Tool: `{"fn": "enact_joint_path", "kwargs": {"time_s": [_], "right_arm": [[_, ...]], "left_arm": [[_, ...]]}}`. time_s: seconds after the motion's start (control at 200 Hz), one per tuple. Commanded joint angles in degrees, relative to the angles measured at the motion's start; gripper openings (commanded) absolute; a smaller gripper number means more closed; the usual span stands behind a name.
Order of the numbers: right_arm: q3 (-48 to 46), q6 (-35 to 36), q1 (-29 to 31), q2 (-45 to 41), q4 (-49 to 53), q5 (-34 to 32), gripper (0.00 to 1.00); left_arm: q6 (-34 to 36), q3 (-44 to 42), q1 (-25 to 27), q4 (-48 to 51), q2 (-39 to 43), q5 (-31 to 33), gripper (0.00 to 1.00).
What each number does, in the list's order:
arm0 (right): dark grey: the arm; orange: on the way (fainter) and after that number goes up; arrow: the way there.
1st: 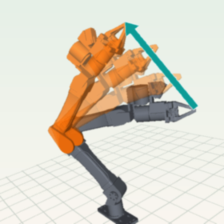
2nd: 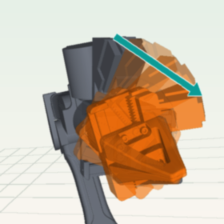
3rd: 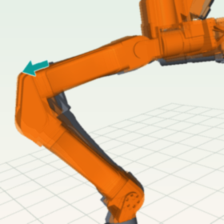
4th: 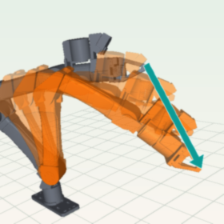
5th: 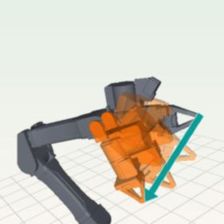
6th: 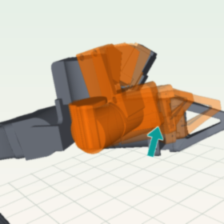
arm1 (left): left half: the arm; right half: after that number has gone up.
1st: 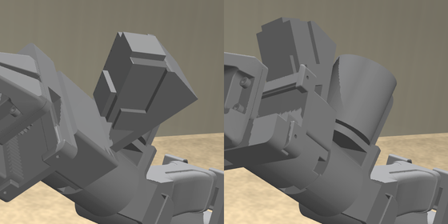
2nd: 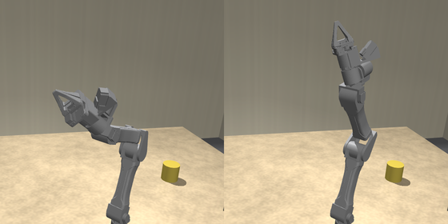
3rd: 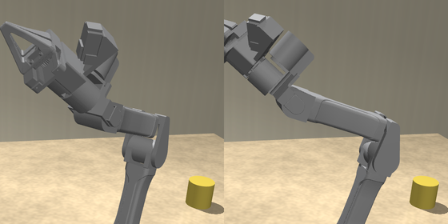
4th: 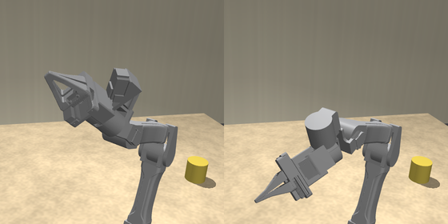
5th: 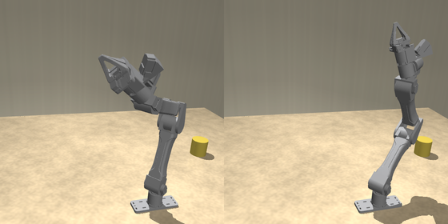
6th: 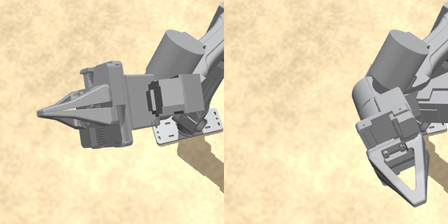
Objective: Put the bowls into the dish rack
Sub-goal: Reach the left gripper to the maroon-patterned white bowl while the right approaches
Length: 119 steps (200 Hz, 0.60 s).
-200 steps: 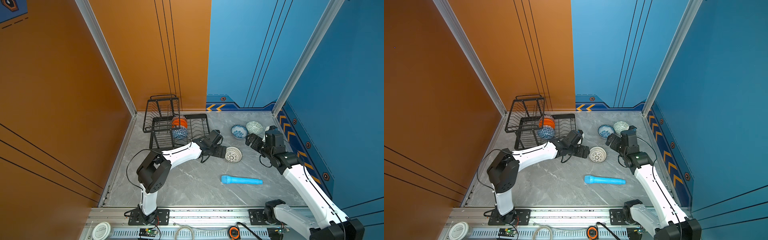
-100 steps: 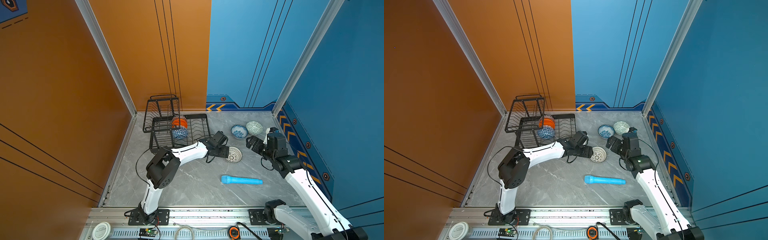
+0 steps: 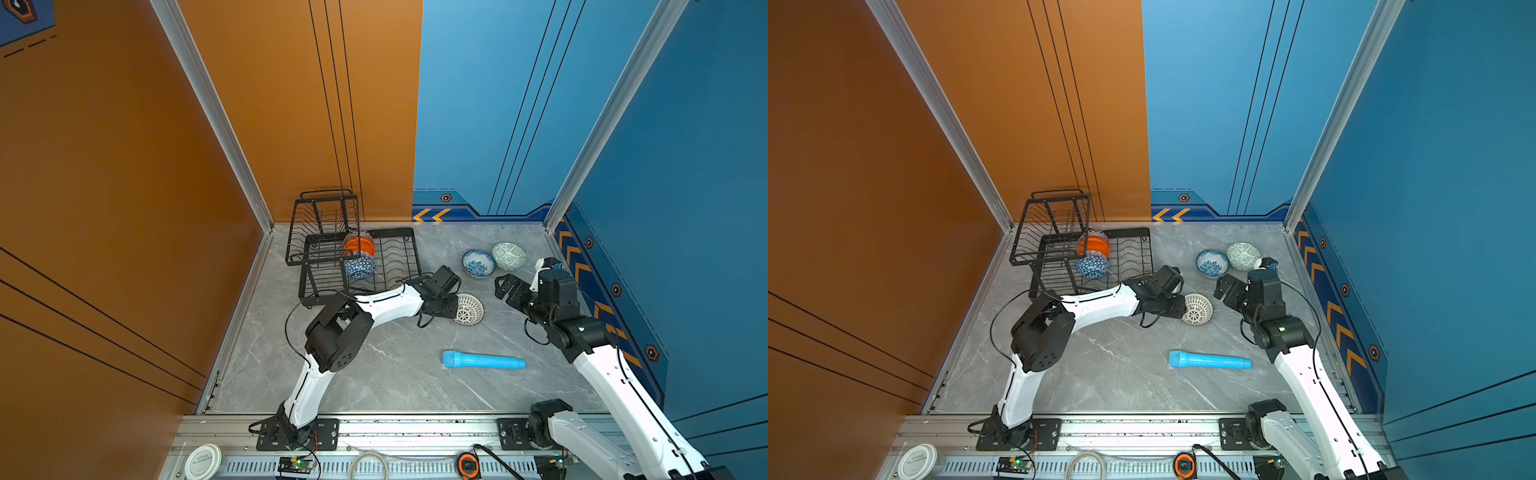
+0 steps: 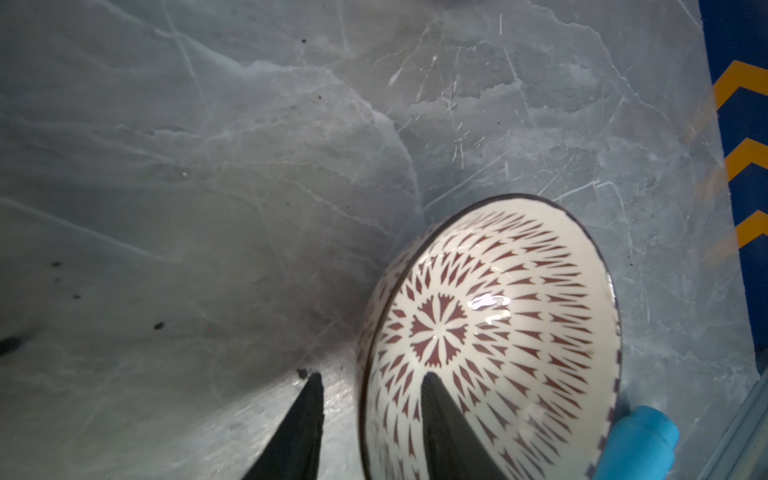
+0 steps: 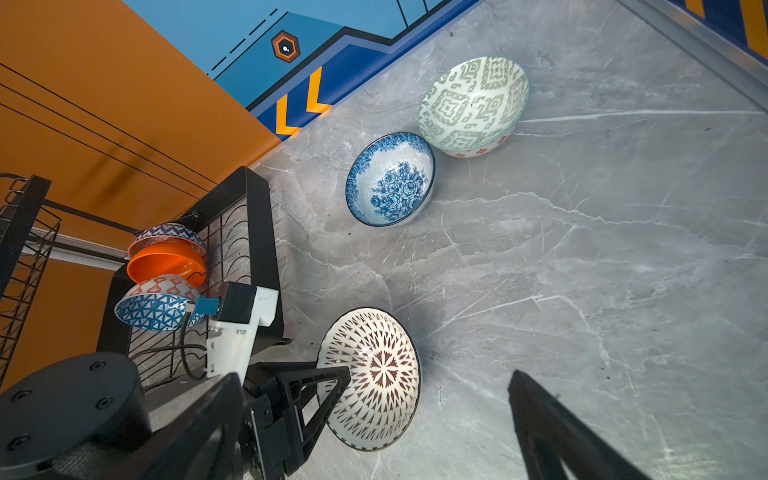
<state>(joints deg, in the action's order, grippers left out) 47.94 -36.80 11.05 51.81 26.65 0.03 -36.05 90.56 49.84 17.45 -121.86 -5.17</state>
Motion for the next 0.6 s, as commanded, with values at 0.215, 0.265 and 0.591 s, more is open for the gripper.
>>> {"fn": "enact_joint_path", "kwargs": {"time_s": [0.215, 0.265, 0.591], "right_arm": [[-2.3, 0.6, -1.9, -1.0, 0.2, 2.1, 1.0], [-2.5, 0.4, -2.3, -1.2, 0.0, 2.6, 1.0], [-3.6, -0.2, -3.3, -1.8, -0.7, 4.1, 1.0]], "left_arm": [[0.6, 2.5, 1.0, 1.0, -3.2, -0.5, 0.32], [0.7, 2.8, 1.0, 1.2, -3.3, -0.4, 0.3], [0.6, 4.4, 0.7, 1.2, -4.1, 0.3, 0.08]]}}
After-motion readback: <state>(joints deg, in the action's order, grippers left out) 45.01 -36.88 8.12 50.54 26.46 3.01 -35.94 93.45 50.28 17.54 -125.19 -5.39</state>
